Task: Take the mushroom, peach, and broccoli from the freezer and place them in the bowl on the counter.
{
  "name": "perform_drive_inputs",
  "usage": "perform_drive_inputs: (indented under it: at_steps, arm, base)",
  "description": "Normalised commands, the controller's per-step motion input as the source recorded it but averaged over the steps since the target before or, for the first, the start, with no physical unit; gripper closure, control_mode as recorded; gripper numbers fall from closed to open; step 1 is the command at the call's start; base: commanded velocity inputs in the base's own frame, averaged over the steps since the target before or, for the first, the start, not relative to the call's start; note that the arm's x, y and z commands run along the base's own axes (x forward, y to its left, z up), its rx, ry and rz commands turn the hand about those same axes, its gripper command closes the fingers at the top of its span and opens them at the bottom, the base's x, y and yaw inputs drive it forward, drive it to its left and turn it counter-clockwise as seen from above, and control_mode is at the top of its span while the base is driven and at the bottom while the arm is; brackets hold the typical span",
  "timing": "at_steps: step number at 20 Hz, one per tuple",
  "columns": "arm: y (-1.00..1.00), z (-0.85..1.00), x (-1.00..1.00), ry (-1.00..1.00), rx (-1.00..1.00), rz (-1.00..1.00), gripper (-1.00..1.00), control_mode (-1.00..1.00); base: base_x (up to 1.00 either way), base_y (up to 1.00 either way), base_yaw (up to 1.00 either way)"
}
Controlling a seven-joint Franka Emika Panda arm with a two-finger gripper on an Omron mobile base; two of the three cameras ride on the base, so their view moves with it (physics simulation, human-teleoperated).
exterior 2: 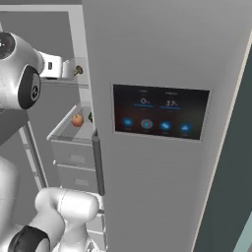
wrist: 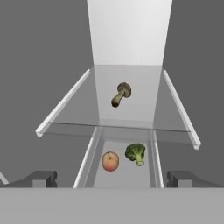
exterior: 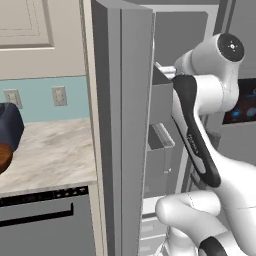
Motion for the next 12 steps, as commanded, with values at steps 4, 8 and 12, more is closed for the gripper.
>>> perform_drive_inputs:
  at_steps: [4,8,12]
  arm:
    - [0.0,0.0,0.26,0.0,0.0,0.0,-1.0,-1.0]
    - [0.0,-0.01,0.31,0.0,0.0,0.0,-1.0,-1.0]
    - [0.0,-0.1,0.34,0.0,0.0,0.0,-1.0,-1.0]
  base:
    - [0.0,0.0,0.0]
    - [0.0,0.0,0.0]
    - [0.0,0.0,0.0]
